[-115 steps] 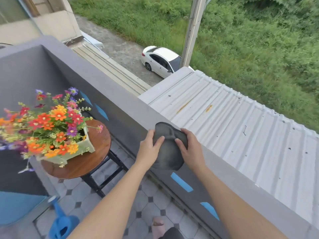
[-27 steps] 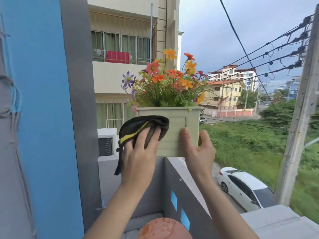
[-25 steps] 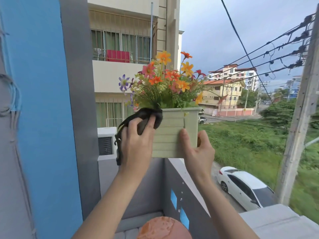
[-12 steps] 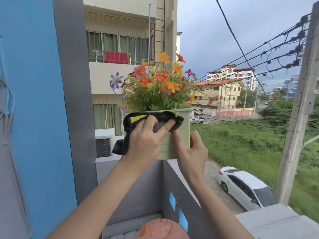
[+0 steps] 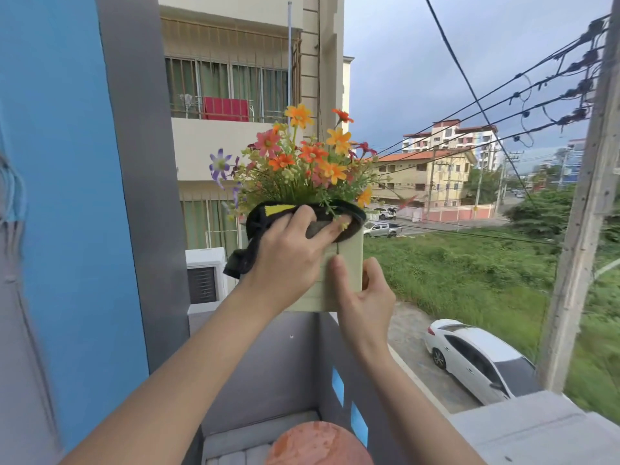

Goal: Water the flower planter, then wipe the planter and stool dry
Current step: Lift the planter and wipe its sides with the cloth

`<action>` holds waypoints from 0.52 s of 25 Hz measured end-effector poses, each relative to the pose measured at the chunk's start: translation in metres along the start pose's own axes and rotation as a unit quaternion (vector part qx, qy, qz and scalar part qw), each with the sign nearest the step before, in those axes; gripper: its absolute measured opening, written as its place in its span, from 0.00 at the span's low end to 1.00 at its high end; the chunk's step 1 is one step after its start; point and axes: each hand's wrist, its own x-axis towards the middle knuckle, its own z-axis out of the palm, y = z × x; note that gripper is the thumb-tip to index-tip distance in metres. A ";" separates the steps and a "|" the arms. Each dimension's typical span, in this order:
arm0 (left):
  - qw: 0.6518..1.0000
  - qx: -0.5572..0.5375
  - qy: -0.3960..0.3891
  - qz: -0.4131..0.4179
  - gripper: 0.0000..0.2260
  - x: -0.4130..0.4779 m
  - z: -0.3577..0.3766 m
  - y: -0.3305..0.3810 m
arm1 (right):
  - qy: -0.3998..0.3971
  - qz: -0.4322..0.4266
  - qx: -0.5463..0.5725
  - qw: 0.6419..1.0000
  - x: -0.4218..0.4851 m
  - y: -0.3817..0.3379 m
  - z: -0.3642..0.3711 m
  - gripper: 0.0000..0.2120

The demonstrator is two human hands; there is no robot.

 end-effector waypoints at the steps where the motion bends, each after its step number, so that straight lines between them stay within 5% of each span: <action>1: 1.000 -0.007 -0.006 0.006 0.20 0.007 0.001 0.005 | 0.002 0.000 0.001 1.000 -0.001 -0.001 0.003 0.27; 13: 0.999 0.034 -0.004 -0.034 0.20 -0.033 -0.005 -0.012 | -0.010 0.038 0.031 0.999 0.006 0.004 -0.007 0.30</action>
